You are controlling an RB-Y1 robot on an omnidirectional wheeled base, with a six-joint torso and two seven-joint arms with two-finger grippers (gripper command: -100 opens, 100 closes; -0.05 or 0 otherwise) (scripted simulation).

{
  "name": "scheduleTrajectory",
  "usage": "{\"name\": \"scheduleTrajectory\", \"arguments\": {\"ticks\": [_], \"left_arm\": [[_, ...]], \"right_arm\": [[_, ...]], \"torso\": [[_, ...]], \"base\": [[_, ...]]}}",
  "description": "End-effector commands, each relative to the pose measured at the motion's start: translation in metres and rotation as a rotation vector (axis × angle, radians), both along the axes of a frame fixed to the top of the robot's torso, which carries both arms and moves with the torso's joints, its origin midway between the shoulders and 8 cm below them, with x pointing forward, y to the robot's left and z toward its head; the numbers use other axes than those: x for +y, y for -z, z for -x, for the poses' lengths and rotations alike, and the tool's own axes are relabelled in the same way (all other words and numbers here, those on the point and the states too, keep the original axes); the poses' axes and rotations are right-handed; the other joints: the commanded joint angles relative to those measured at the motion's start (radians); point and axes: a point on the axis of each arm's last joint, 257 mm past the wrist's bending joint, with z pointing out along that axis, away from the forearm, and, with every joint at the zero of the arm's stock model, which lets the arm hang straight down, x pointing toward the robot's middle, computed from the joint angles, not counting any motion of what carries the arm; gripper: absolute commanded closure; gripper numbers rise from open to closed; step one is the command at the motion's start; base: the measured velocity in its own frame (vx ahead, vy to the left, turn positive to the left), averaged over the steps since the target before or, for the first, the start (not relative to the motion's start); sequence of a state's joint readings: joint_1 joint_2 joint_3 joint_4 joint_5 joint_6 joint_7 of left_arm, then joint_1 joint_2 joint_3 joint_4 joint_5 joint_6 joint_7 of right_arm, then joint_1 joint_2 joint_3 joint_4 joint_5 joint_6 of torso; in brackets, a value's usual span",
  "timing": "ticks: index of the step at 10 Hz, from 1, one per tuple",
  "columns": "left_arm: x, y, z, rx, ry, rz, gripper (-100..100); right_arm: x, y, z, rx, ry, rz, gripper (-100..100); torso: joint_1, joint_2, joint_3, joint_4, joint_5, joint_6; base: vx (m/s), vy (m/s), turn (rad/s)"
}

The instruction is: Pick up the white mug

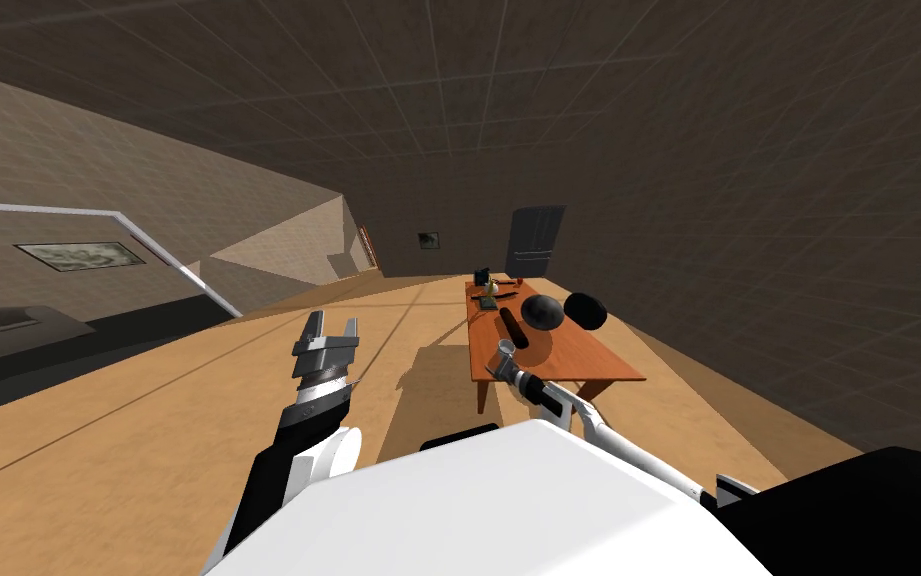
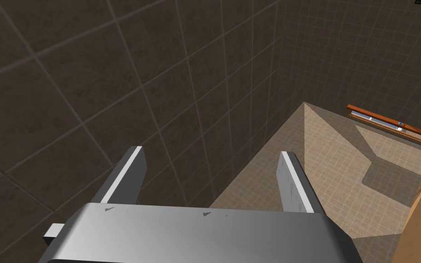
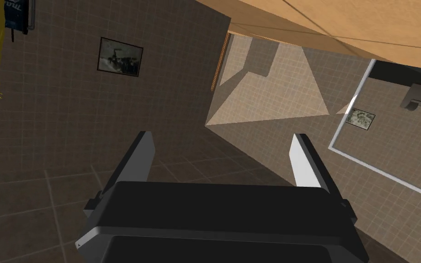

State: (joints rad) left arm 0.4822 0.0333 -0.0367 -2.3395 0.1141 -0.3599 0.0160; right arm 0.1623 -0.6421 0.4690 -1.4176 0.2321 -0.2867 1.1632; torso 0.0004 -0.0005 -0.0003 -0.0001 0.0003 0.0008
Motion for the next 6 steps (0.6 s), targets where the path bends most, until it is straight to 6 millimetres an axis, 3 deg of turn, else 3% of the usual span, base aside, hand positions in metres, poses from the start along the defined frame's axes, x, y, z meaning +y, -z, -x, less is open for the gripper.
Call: {"name": "scheduleTrajectory", "arguments": {"ticks": [1,3,4,5,6], "left_arm": [[0.000,0.000,0.000,0.000,0.000,0.000,0],[0.000,0.000,0.000,0.000,0.000,0.000,0],[0.000,0.000,0.000,0.000,0.000,0.000,0],[0.000,0.000,0.000,0.000,0.000,0.000,0],[0.000,0.000,0.000,0.000,0.000,0.000,0]], "right_arm": [[-0.010,0.010,0.001,0.006,-0.009,0.053,-100],[-0.046,0.038,0.006,0.034,-0.040,0.229,-100],[-0.046,0.038,0.006,0.029,-0.044,0.238,-100],[-0.065,0.049,0.009,0.043,-0.058,0.319,-100],[-0.065,0.049,0.009,0.041,-0.061,0.325,-100]], "torso": [[0.000,0.000,0.000,0.000,0.000,0.000],[0.000,0.000,0.000,0.000,0.000,0.000],[0.000,0.000,0.000,0.000,0.000,0.000],[0.000,0.000,0.000,0.000,0.000,0.000],[0.000,0.000,0.000,0.000,0.000,0.000]], "base": [[0.006,0.002,0.056],[0.008,0.006,0.159],[0.009,0.000,0.057],[0.009,0.004,0.102],[0.006,0.002,0.049]]}}
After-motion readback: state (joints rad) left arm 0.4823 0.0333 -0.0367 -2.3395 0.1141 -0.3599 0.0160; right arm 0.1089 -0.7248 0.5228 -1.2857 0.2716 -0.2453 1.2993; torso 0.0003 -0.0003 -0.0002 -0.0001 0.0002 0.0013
